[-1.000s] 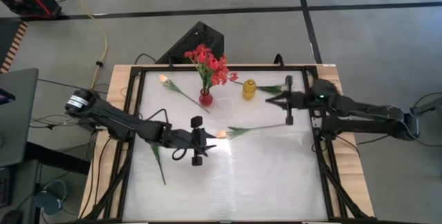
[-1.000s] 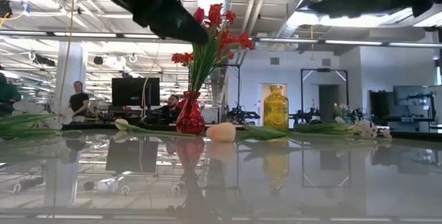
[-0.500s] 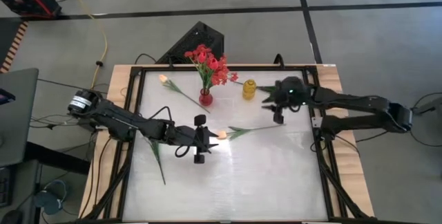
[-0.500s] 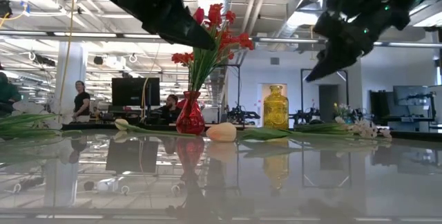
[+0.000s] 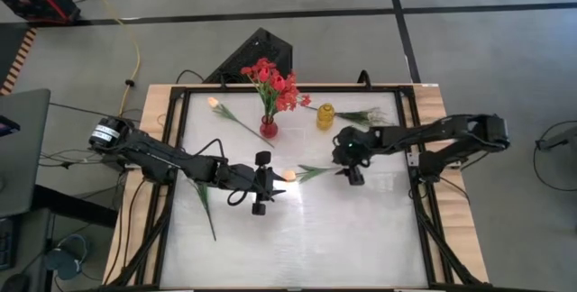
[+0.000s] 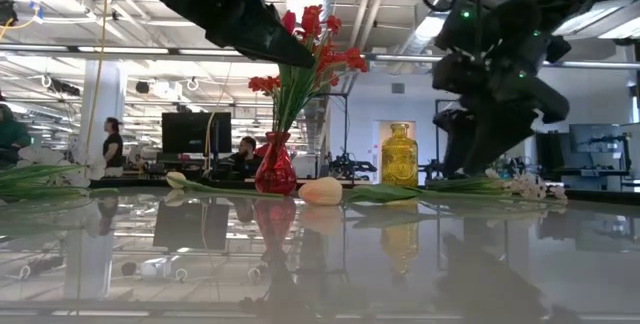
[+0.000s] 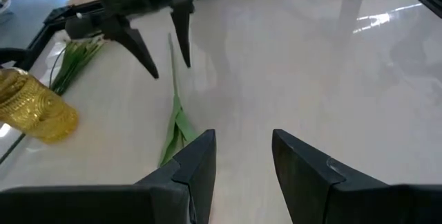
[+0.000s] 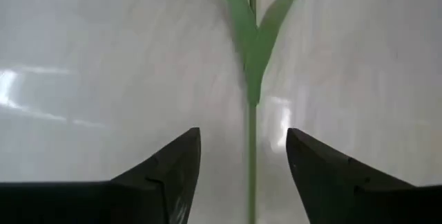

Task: Sort flowers into vase by color
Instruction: Put the bottom white tulip into the yellow vase, then adjust the red vase

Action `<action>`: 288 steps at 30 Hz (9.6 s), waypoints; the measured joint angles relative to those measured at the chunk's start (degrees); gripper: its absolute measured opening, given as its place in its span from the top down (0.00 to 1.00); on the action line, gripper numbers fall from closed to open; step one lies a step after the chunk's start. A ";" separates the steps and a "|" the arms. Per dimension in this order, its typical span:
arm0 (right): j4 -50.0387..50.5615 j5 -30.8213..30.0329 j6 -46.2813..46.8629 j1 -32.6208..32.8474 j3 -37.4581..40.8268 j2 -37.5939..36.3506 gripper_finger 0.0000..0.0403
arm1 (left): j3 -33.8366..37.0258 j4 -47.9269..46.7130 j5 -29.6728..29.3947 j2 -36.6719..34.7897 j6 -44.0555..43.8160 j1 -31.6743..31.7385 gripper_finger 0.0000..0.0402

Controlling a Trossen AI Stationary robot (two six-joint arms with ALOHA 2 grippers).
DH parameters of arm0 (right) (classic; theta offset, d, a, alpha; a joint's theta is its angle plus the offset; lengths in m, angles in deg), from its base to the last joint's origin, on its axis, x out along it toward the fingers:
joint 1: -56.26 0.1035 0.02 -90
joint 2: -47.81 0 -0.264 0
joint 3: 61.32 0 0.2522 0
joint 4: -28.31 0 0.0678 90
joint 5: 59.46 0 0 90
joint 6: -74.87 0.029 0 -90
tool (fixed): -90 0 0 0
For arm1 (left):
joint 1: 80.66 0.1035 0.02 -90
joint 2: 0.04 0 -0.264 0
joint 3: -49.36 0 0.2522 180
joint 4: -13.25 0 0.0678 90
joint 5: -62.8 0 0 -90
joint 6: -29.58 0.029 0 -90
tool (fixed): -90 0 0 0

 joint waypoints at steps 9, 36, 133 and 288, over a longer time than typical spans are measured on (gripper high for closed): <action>0.84 -1.98 -0.58 0.86 -5.40 10.90 0.39 | 0.00 1.49 0.91 0.00 -0.07 0.00 0.67; -6.36 5.78 -2.34 -0.67 -5.03 -25.72 0.96 | 0.00 -0.61 0.62 -0.02 0.85 0.26 0.67; -101.56 9.18 25.37 -28.81 20.16 -13.40 0.95 | 20.68 36.64 6.51 -10.16 -4.26 2.24 0.67; -15.07 9.78 16.57 -9.42 5.45 -21.23 0.45 | -6.28 -40.65 6.16 7.59 35.22 47.41 0.67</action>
